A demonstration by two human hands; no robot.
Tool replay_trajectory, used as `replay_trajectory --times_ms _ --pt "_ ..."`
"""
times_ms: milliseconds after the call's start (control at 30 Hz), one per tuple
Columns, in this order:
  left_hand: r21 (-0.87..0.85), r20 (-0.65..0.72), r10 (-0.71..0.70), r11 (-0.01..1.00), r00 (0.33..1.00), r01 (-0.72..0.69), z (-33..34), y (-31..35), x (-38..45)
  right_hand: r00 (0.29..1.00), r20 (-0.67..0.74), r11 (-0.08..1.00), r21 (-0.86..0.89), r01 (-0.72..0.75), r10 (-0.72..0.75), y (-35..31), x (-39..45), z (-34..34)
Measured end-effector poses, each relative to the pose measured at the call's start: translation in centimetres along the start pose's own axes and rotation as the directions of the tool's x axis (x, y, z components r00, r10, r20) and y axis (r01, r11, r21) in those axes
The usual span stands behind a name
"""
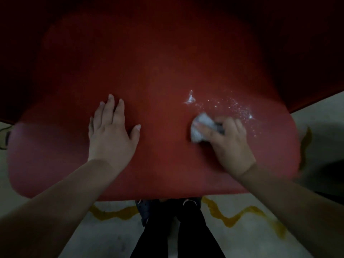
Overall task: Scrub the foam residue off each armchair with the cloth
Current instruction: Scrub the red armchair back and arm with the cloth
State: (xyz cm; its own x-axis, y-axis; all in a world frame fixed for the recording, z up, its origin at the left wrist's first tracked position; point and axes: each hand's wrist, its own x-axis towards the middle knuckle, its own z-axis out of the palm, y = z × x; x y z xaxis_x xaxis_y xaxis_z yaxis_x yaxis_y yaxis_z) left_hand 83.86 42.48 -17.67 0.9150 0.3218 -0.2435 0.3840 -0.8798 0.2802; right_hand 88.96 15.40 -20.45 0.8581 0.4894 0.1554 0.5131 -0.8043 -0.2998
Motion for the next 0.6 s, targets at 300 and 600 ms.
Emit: replay_trajectory --times_ms 300,600 --pt "0.049 0.001 0.109 0.993 0.994 -0.109 0.7 3.2 2.2 0.988 0.014 0.988 0.032 0.151 -0.151 0.1 -5.4 -0.6" --pt "0.095 -0.011 0.111 0.989 0.994 -0.110 1.4 3.8 2.5 0.999 -0.032 0.989 0.145 0.040 -0.036 -1.7 -1.4 0.9"
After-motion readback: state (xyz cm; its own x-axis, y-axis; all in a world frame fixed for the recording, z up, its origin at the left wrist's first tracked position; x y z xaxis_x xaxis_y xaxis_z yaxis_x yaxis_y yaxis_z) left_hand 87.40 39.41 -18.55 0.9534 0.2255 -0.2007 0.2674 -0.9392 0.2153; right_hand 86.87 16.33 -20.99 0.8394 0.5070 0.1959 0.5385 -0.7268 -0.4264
